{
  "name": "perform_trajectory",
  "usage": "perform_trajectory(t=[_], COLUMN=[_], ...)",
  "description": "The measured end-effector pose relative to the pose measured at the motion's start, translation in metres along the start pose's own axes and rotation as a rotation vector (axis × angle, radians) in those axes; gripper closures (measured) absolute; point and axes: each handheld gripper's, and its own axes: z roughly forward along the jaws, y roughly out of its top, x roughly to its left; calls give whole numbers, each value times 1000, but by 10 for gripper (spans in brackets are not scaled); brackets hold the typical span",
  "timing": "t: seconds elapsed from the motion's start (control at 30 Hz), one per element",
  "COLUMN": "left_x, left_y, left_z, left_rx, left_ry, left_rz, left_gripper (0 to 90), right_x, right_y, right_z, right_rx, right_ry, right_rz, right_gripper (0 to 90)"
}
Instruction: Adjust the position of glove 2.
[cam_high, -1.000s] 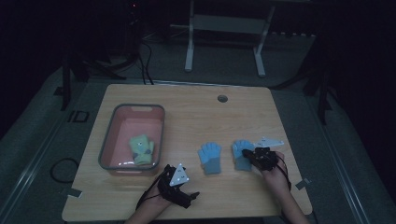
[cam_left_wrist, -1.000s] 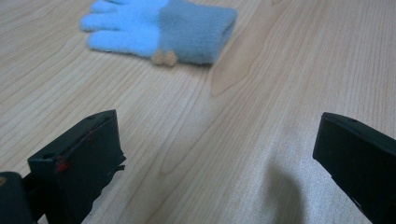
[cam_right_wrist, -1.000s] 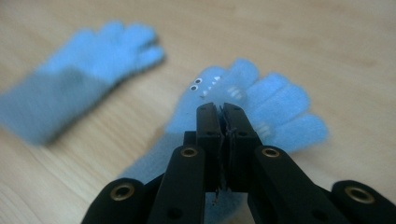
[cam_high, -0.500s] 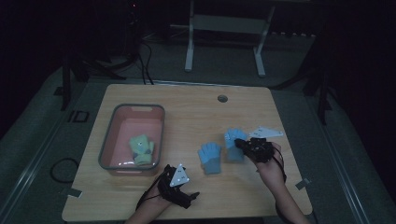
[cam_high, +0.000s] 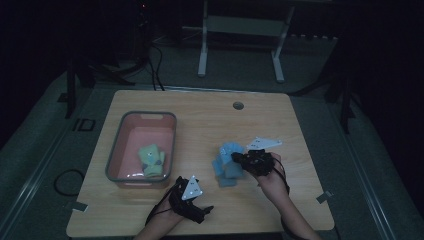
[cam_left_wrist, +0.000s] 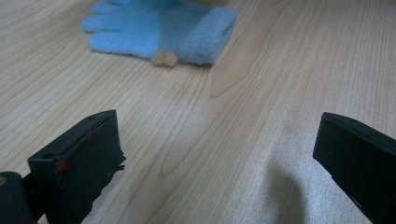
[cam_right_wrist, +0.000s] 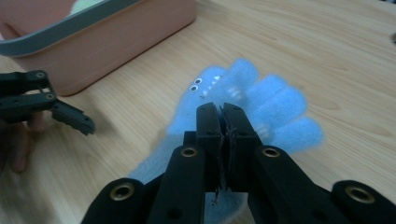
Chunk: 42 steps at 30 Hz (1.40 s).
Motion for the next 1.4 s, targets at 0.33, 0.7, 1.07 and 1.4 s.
perform_trajectory(t=[0.33,0.7,1.07,1.4], left_x=[0,0,1,-2], left_y=[0,0,0,0], left_z=[0,0,0,-2], left_rx=[-2,-3,27,-30], left_ry=[-2,-4,10,-18], left_rz=[0,1,-1,-30], left_gripper=[13,13,13,13], right_x=[13,7,1,-1], right_y=[-5,-21,-32,-24], right_z=[21,42,57,35], right_rx=[56,117,169,102], right_ry=[19,26,49,55], right_rz=[-40,-22,12,9], right_gripper=[861,855,816,454])
